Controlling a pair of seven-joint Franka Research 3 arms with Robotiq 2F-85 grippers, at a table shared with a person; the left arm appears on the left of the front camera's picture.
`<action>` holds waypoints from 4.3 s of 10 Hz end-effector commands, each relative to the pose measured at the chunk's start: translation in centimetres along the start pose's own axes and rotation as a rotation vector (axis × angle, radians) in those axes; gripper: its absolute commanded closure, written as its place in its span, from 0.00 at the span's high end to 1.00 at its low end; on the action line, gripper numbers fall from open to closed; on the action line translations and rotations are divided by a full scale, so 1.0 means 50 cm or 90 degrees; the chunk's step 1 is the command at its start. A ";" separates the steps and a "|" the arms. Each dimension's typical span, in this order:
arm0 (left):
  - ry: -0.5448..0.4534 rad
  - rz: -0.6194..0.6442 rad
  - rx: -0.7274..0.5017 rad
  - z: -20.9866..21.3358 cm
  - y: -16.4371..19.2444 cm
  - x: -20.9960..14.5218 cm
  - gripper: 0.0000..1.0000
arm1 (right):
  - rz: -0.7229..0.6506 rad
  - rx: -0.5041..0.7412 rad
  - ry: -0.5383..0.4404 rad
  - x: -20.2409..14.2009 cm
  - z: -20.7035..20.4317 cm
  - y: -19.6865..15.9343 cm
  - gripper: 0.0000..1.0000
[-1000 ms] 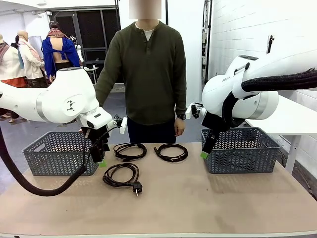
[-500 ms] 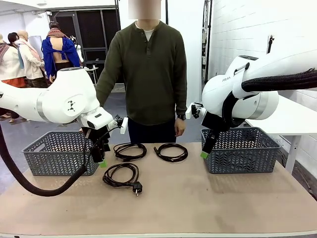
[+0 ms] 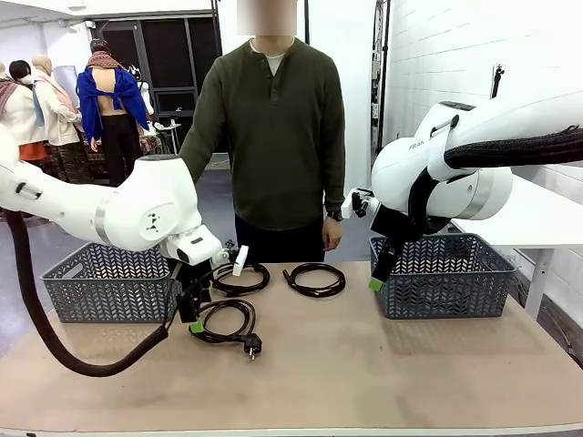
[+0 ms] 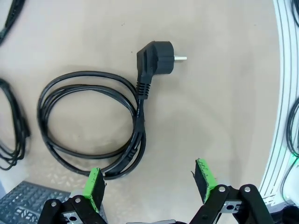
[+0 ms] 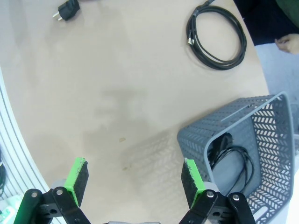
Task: Organize the cables according to human instructions.
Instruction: Pick up a bundle of cables and place it in the basket indicated by the human.
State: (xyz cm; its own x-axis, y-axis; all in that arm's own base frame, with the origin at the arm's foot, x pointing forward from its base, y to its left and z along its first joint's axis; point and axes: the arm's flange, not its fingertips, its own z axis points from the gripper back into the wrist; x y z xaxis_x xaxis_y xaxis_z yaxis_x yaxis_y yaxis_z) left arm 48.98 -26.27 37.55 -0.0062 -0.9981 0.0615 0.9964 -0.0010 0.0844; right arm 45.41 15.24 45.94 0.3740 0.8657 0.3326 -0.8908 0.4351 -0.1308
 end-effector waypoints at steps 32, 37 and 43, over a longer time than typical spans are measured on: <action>0.055 0.038 -0.069 -0.127 0.052 0.054 0.00 | -0.002 -0.003 0.001 -0.001 -0.001 -0.001 1.00; 0.049 0.034 -0.016 0.010 0.020 0.075 0.00 | -0.002 -0.003 0.001 -0.001 -0.001 -0.001 1.00; 0.036 -0.045 0.033 0.287 0.084 -0.025 0.00 | -0.002 -0.003 0.001 -0.001 -0.001 -0.001 1.00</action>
State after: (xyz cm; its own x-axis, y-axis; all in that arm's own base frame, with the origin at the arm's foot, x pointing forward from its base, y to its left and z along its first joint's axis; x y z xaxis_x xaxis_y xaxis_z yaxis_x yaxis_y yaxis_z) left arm 51.04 -25.27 51.01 -0.0303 -0.9994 -0.0149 0.9879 -0.0322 0.1519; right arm 45.42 15.20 45.94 0.3746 0.8653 0.3330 -0.8905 0.4358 -0.1306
